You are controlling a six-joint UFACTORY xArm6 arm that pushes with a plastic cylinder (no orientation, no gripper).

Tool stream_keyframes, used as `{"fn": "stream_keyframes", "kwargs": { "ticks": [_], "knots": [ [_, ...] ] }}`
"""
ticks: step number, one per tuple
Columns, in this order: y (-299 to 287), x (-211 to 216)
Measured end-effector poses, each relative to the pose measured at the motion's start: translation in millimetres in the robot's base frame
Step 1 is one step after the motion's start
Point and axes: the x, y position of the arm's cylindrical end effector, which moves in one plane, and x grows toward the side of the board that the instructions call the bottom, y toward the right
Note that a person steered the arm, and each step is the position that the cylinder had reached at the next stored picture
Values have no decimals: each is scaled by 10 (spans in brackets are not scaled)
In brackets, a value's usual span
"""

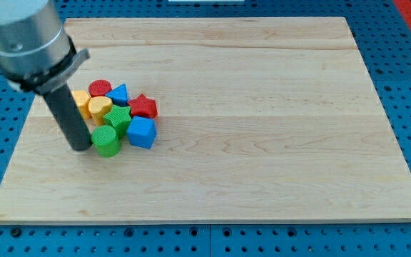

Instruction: Push the green circle closer to the green star

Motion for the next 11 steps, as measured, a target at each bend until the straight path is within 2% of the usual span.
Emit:
{"fn": "stream_keyframes", "kwargs": {
  "ticks": [1, 2, 3, 4, 5, 6, 9, 11],
  "knots": [
    [89, 171],
    [462, 176],
    [447, 257],
    [96, 590],
    [73, 590],
    [293, 351],
    [512, 4],
    [461, -41]
  ]
}}
